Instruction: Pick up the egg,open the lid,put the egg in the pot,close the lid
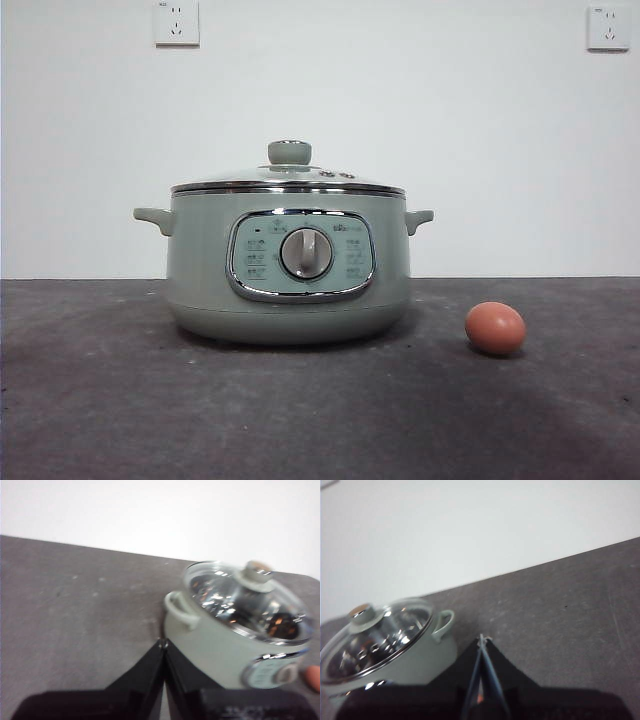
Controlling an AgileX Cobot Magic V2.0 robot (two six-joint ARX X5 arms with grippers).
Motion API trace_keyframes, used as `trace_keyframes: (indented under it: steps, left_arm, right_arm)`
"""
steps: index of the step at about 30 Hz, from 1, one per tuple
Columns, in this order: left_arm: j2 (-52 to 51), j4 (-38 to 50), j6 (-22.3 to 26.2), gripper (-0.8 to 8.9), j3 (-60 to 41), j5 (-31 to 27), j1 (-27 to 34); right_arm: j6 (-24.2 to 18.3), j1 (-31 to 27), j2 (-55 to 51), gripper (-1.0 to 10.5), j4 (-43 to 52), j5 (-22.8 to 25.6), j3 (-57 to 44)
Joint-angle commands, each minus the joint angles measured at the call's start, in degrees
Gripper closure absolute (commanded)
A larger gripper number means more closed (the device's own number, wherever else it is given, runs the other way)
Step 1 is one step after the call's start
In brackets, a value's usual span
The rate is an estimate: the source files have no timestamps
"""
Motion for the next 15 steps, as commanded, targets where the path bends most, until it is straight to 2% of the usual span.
trace_keyframes:
  steps: [1, 8, 12, 15]
  left_arm:
    - [3.0, -3.1, 2.1, 8.2, 5.8, 2.1, 0.1]
    - [10.4, -14.9, 7.4, 8.2, 19.1, 7.0, 0.1]
    - [13.0, -21.2, 10.2, 8.2, 24.2, 7.6, 0.1]
    - [14.3, -24.7, 11.5, 8.2, 26.6, 8.7, 0.1]
  right_arm:
    - [-7.1, 0.0, 4.0, 9.6, -5.7, -1.2, 7.6]
    - [-17.6, 0.0, 13.9, 9.6, -23.5, -3.1, 25.7]
    - [-20.7, 0.0, 17.8, 9.6, -31.9, -4.9, 32.9]
    - [-21.3, 0.0, 19.4, 9.6, -35.3, -5.2, 35.7]
